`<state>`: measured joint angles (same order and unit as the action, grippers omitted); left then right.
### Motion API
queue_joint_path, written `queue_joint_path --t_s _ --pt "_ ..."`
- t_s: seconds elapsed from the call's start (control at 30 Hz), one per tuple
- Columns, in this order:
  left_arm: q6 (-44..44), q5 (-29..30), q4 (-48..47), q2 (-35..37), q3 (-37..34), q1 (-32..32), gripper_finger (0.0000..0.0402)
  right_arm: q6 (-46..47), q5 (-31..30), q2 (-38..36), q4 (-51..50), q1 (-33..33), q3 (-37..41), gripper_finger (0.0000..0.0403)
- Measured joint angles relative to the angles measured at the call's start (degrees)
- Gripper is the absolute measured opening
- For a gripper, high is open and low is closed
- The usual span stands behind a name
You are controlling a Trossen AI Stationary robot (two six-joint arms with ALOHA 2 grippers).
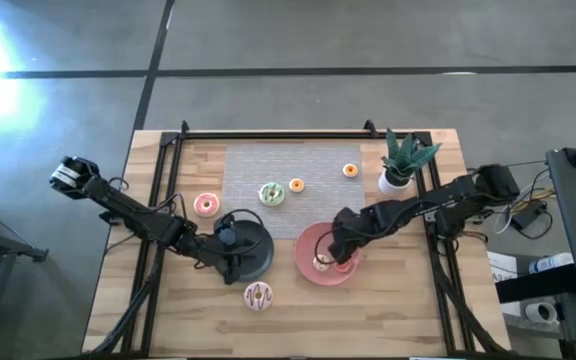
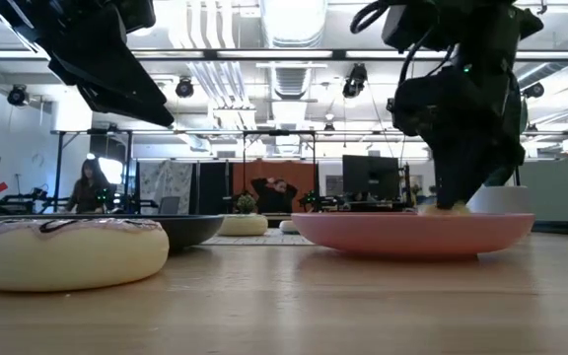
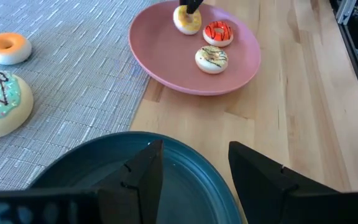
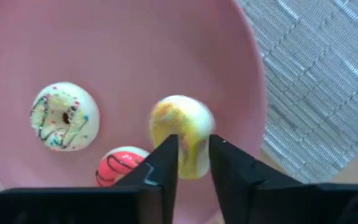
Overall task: Pick & Place donuts
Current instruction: Put the small yellow donut on the pink plate, then put the small pink donut on the pink plate
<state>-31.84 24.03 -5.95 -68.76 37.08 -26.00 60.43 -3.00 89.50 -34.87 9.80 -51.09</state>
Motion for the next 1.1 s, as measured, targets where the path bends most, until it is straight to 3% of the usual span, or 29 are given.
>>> queue_joint_path --t_s 0.13,0.23,0.37,0.5,0.77,0.9,1.1 --pt "-0.1 0.7 0.2 0.0 0.0 0.0 0.0156 -1.7 -0.9 0.3 -1.1 0.1 -0.6 0.0132" --pt "0.0 2.0 0.5 0.0 0.0 0.0 0.0156 -2.9 -4.8 0.1 -4.5 0.4 -2.4 0.0154" --pt "0.1 2.8 0.9 0.0 0.0 0.1 0.0156 -4.7 -10.6 -0.1 -12.9 0.6 -6.6 0.0170" --pt "0.0 2.9 1.5 0.0 0.0 0.5 0.0156 -5.1 -12.6 0.1 -16.7 -1.3 -12.3 0.0175" --pt "-0.5 2.9 2.1 0.0 0.0 2.6 0.0156 -13.0 -15.0 6.9 -20.0 -15.2 -24.9 0.0169" --pt "-3.0 2.6 2.0 0.0 0.0 3.6 0.0156 -18.5 -12.2 13.3 -25.1 -22.7 -31.1 0.0169" --pt "-5.1 2.4 1.8 0.3 0.0 4.2 0.0156 -23.0 -9.2 21.7 -34.7 -28.9 -36.9 0.0169"
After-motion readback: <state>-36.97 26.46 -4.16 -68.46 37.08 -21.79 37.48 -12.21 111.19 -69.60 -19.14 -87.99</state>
